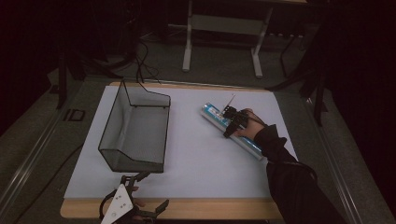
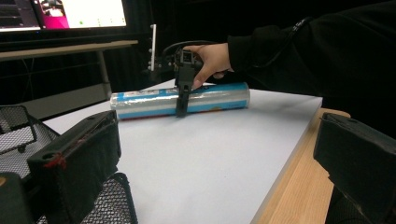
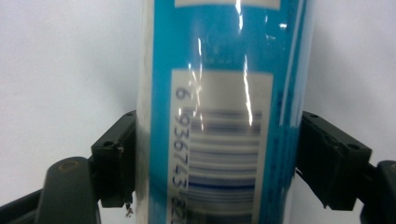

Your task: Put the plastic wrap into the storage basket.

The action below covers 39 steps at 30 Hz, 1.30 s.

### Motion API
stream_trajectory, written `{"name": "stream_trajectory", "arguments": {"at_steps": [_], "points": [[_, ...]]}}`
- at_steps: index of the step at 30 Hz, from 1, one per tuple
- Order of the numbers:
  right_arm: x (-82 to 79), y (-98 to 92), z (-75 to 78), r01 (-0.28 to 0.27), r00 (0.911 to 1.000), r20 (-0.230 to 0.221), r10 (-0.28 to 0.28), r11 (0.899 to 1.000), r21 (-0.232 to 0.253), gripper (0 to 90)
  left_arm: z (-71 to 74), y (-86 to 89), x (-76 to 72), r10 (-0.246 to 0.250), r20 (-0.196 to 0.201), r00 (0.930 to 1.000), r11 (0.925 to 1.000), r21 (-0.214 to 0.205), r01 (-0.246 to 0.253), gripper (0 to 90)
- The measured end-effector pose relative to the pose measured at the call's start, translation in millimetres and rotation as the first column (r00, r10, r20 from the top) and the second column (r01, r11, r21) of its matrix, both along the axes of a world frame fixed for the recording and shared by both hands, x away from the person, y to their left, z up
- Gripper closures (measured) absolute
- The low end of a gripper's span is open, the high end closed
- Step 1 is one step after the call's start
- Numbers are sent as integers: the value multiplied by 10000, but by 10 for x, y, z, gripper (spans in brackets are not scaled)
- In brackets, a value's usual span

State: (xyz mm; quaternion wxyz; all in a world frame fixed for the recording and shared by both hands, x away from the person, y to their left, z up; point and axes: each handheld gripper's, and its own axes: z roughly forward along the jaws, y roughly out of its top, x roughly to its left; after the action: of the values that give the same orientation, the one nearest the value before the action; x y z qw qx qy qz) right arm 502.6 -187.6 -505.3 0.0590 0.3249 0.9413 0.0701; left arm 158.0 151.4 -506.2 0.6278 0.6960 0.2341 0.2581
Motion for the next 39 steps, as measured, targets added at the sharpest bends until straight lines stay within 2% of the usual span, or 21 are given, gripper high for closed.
{"name": "stream_trajectory", "arguments": {"at_steps": [5,8,10,11,12,14,20,21,22,23,26,27,29,30,34,37,39], "points": [[-1,33,-22,-17,9997,-256,17,10000,1,302,-3,1,2,-27,-26,10000,10000,-4,27,12],[0,28,-13,503,9981,-348,-499,9987,105,318,-3,3,2,-8,-8,10000,10000,0,8,12],[10,4,7,1019,9935,-540,-1003,9944,273,319,-2,6,4,-6,-7,10000,10000,-8,6,12],[10,4,7,1019,9935,-540,-1003,9944,273,319,-4,8,10,8,1,10000,10000,-3,-8,12],[23,-40,66,1439,9881,-635,-1403,9880,556,319,-7,3,19,10,-43,10000,10000,6,-10,12],[26,-59,109,1523,9873,-566,-1485,9860,683,320,-7,0,21,7,-40,10000,10000,7,-7,12],[-9,-118,438,1895,9819,-202,-1885,9723,1370,320,-2,-11,18,42,23,10000,10000,32,-42,12],[-24,-119,487,1924,9810,-34,-1941,9696,1510,320,-2,-11,18,60,28,10000,10000,38,-60,12],[-37,-114,579,2113,9767,-7,-2144,9620,1729,320,-2,-12,19,75,26,10000,10000,47,-75,12],[-37,-114,579,2113,9767,-7,-2144,9620,1729,320,-2,-13,21,65,23,10000,10000,48,-65,12],[-67,-69,755,2162,9738,222,-2262,9521,2164,320,-2,-16,23,50,27,10000,10000,43,-51,12],[-67,-69,755,2162,9738,222,-2262,9521,2164,320,-1,-18,23,58,38,10000,10000,49,-58,12],[-83,-37,842,2253,9699,385,-2405,9459,2333,320,0,-19,24,56,57,10000,10000,46,-56,12],[-88,-24,885,2266,9684,468,-2450,9427,2450,320,0,-19,24,60,56,10000,10000,41,-61,12],[-110,32,1052,2495,9573,620,-2822,9157,3149,320,1,-23,25,29,72,10000,10000,60,-30,12],[-125,92,1159,2780,9470,526,-3170,8903,3606,320,2,-24,27,10,74,10000,10000,37,-10,13],[-141,145,1212,2845,9435,509,-3276,8788,3830,320,2,-23,28,-12,71,10000,10000,42,12,12]]}}
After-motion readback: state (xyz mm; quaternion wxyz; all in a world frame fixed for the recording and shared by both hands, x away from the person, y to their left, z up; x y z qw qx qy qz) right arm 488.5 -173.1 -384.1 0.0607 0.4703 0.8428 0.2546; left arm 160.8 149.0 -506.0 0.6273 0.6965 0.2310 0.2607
